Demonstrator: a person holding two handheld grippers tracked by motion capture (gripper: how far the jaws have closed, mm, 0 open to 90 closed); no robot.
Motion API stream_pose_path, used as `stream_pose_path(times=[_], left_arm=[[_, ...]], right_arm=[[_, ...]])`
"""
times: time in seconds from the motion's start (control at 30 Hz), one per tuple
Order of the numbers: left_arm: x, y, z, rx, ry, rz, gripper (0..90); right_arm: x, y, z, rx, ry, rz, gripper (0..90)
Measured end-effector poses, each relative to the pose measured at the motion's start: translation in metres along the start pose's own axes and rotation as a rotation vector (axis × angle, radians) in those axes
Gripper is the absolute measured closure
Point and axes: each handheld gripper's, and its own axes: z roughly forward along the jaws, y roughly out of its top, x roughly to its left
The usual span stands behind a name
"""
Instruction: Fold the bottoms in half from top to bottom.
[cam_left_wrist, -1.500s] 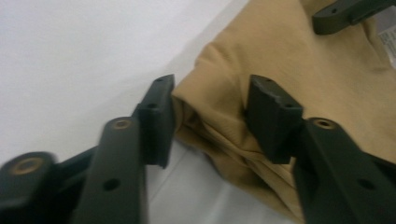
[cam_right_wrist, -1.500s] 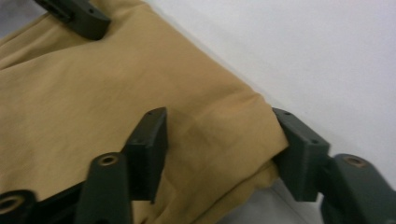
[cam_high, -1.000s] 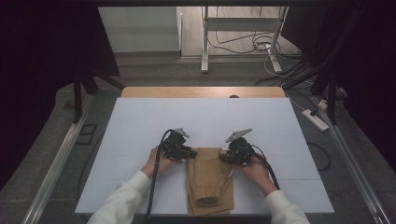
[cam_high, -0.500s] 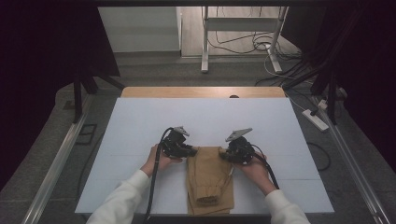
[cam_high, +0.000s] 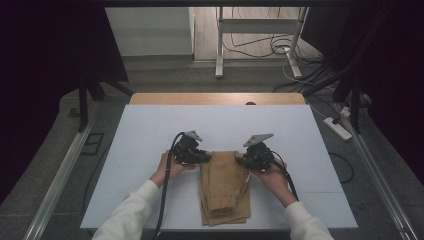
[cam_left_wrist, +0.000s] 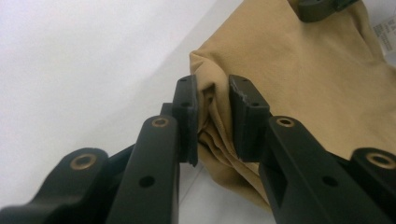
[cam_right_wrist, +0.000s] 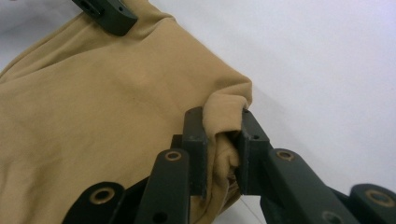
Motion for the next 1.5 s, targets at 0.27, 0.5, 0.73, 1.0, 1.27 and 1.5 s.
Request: stream_pose_path(times=[0.27, 0.5, 0.73, 1.0, 1.27, 1.5], left_arm=[[0.006, 0.003, -0.005, -0.019, 0.009, -0.003, 73.5], [0.015, 0.012, -0.006, -0.035, 0.021, -0.003, 73.5], [0.025, 0.018, -0.006, -0.042, 0.031, -0.013, 73.5], [0.036, 0.021, -0.005, -0.053, 0.058, -0.025, 73.6], [0.050, 0.041, -0.002, -0.062, 0.075, -0.038, 74.1], [0.067, 0.051, 0.000, -0.060, 0.082, -0.064, 75.0]], right_arm=[[-0.002, 0.006, 0.002, -0.022, -0.014, 0.004, 76.8], [-0.008, 0.012, 0.007, -0.032, -0.035, 0.008, 77.0], [-0.015, 0.017, 0.013, -0.050, -0.044, 0.026, 77.4], [-0.021, 0.027, 0.025, -0.054, -0.048, 0.031, 77.5], [-0.036, 0.041, 0.030, -0.052, -0.076, 0.041, 77.6], [-0.049, 0.054, 0.041, -0.075, -0.084, 0.065, 77.7]])
